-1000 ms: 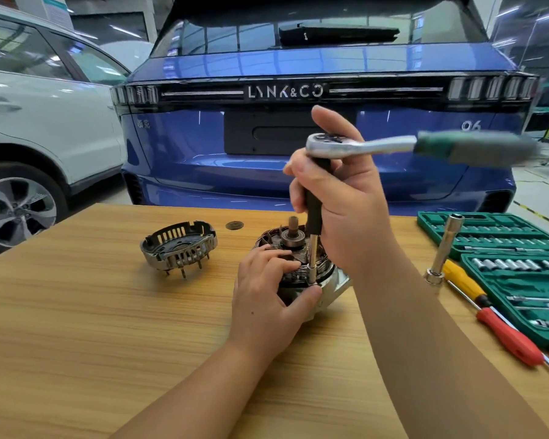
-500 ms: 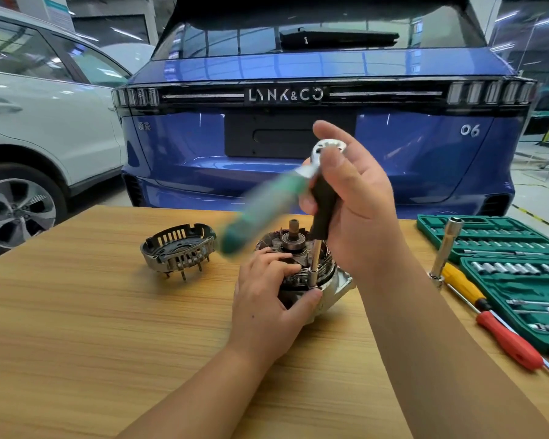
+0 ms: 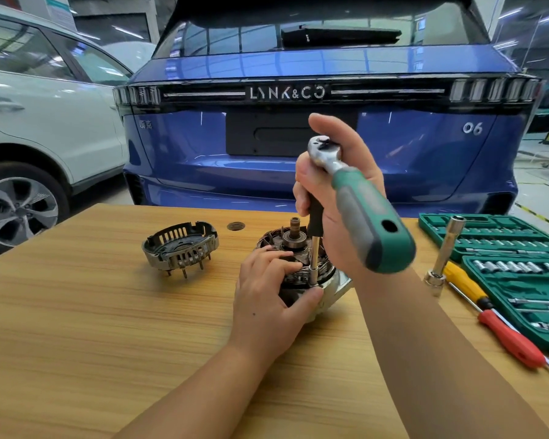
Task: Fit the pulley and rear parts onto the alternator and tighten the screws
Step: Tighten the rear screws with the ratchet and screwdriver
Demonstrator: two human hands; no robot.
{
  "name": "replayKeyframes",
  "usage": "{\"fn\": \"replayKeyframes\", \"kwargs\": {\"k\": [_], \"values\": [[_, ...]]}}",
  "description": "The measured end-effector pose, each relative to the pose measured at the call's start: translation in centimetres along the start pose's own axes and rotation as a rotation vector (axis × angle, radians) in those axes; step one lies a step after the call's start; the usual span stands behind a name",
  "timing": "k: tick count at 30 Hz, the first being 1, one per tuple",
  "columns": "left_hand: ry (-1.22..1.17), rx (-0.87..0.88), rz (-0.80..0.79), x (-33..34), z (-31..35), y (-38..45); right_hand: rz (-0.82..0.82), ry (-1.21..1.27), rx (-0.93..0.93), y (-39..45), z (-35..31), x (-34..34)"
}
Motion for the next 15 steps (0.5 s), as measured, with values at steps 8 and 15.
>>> {"fn": "replayKeyframes", "kwargs": {"k": [8, 15], "values": [[-0.027, 0.012, 0.025, 0.0, 0.0, 0.1, -0.105, 0.212, 0.187, 0.0, 0.0, -0.3], [0.185, 0.101, 0.139, 0.9, 0.5, -0.8, 0.293, -0.137, 0.168, -0.4, -1.3, -0.5]]}}
Point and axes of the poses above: each hand's wrist, its own y-axis towards the middle knuckle, its own x-axis out of the palm, z = x × y, the point moved 4 cm from there along y, towards the middle knuckle, and after that the axes turned 4 degrees about x, right-handed, at the moved point
